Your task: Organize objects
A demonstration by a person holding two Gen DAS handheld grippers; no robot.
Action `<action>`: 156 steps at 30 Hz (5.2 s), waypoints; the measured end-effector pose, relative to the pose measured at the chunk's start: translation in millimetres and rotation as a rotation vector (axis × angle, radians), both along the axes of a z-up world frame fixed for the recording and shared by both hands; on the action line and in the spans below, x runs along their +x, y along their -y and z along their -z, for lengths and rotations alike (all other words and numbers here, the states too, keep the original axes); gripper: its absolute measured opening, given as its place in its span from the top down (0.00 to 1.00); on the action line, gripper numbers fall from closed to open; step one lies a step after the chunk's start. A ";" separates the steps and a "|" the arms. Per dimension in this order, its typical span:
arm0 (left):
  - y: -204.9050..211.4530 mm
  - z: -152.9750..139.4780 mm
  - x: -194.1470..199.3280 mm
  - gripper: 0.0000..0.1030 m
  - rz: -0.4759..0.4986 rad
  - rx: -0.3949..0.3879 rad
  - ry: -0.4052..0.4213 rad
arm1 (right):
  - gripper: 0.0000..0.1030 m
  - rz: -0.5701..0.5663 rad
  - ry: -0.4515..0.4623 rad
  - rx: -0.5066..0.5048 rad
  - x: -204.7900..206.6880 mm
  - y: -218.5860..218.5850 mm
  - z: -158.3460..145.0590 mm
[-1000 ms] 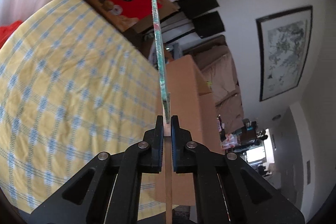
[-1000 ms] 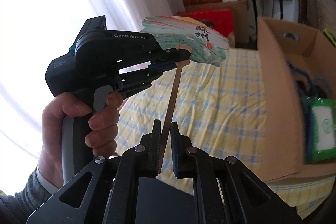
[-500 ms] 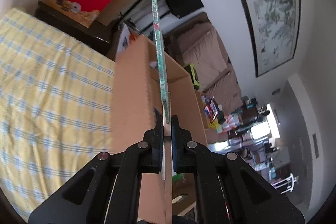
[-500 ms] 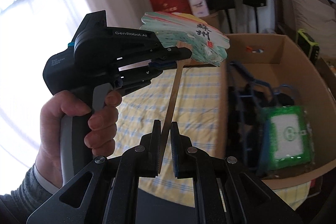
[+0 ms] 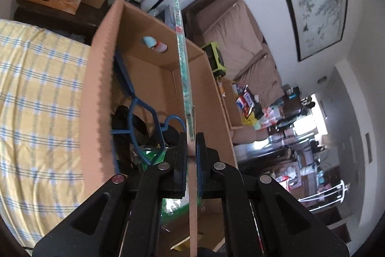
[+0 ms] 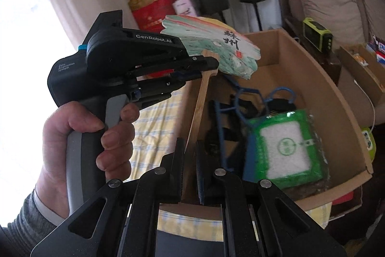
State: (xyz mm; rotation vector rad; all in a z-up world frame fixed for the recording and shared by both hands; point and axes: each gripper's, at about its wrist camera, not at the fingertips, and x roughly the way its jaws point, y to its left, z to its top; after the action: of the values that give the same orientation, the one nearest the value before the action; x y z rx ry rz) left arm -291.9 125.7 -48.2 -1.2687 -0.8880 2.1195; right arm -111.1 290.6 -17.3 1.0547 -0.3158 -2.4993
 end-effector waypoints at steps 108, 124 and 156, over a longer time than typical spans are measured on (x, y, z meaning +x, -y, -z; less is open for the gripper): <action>131.6 -51.4 274.2 0.00 -0.282 -0.726 -0.266 | 0.00 0.126 -0.136 0.292 96.1 22.7 -20.8; 116.5 -55.1 289.8 0.00 -0.279 -0.754 -0.278 | 0.00 0.114 -0.151 0.304 117.0 36.8 -26.5; 107.6 -50.5 291.3 0.00 -0.274 -0.763 -0.261 | 0.00 0.117 -0.133 0.310 116.4 40.0 -21.6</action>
State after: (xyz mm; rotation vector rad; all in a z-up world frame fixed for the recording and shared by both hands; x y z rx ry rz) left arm -0.6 18.0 2.3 -1.1881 -0.1223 2.9111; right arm 5.2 250.6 4.3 0.9997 0.0537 -2.7712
